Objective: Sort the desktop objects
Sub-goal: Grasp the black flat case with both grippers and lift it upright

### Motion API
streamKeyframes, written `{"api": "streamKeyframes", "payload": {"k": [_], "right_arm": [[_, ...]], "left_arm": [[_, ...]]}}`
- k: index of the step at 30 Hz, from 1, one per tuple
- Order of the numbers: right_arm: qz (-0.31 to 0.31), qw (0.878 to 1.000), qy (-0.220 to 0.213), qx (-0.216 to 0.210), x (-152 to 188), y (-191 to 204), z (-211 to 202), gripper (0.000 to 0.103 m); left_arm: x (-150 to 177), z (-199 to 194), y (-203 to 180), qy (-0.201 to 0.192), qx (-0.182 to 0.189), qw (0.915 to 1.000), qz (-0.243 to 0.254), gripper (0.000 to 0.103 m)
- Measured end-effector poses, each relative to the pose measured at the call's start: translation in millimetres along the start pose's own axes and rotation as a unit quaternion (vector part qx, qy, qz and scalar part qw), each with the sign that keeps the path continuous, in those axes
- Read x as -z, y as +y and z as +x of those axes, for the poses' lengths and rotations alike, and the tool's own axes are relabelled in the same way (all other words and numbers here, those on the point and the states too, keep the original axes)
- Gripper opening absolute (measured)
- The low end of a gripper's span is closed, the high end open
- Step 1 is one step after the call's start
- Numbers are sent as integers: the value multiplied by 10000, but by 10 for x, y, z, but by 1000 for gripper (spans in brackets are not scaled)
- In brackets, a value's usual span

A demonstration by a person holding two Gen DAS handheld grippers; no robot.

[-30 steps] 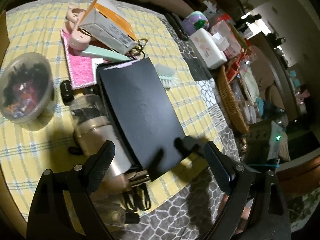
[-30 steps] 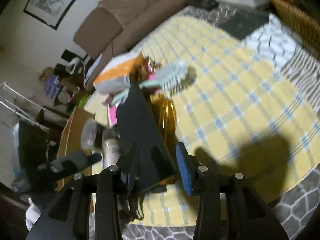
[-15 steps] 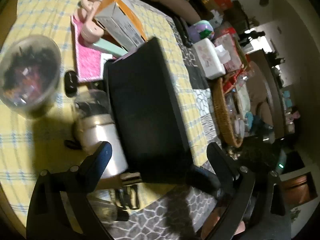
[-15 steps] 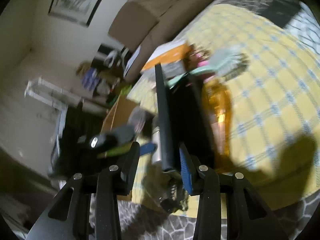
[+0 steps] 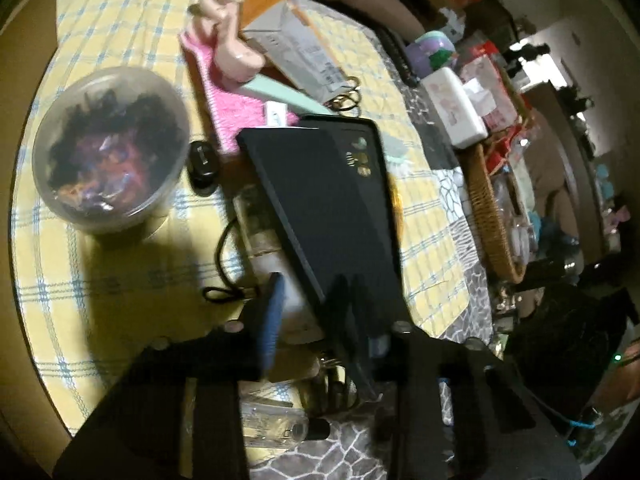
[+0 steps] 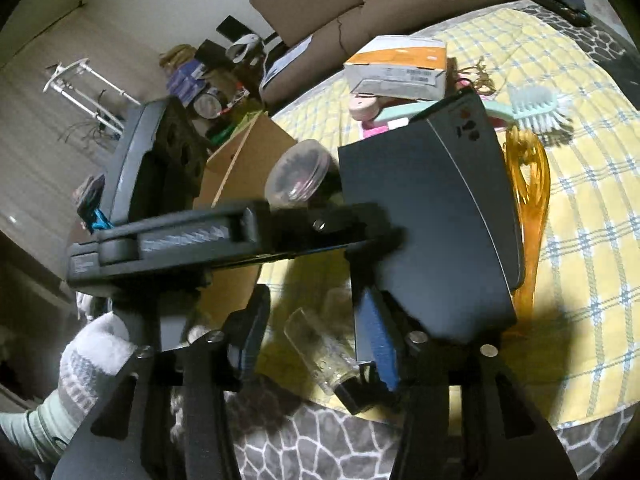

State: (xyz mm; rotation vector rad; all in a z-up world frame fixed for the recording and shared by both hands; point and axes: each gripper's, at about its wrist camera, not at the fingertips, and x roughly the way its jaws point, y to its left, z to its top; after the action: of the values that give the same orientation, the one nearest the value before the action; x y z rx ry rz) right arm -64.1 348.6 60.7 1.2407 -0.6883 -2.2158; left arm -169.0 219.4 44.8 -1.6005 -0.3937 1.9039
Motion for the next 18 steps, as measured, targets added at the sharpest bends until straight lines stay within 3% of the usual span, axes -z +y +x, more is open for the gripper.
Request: {"api": "streamKeyframes", "payload": {"k": [3,6,8,11,14,18], "right_arm": [[78,9988,-239,429,-40,-126,-219,58],[354,9934,-683,851,-122,-350,-426,72],[698,9918,-811,693,-149,-548,-449,73],[1095,9906,-792,194,-166,-709,-350,72],[1111,9910,-555,505,-183,-695,-234,72],[1087,9922,-513,317,-182,-646,-214,72]], "left_arm": [[3,-6,87,8,153,9997,-205,29],[35,-4,100,22,233,9995,-213,33],[55,6,99,29,395,9988,-276,49],[83,41,81,45,496,9982,-332,58],[91,77,65,66,495,9981,-352,67],[114,104,87,27,494,9980,-395,69]]}}
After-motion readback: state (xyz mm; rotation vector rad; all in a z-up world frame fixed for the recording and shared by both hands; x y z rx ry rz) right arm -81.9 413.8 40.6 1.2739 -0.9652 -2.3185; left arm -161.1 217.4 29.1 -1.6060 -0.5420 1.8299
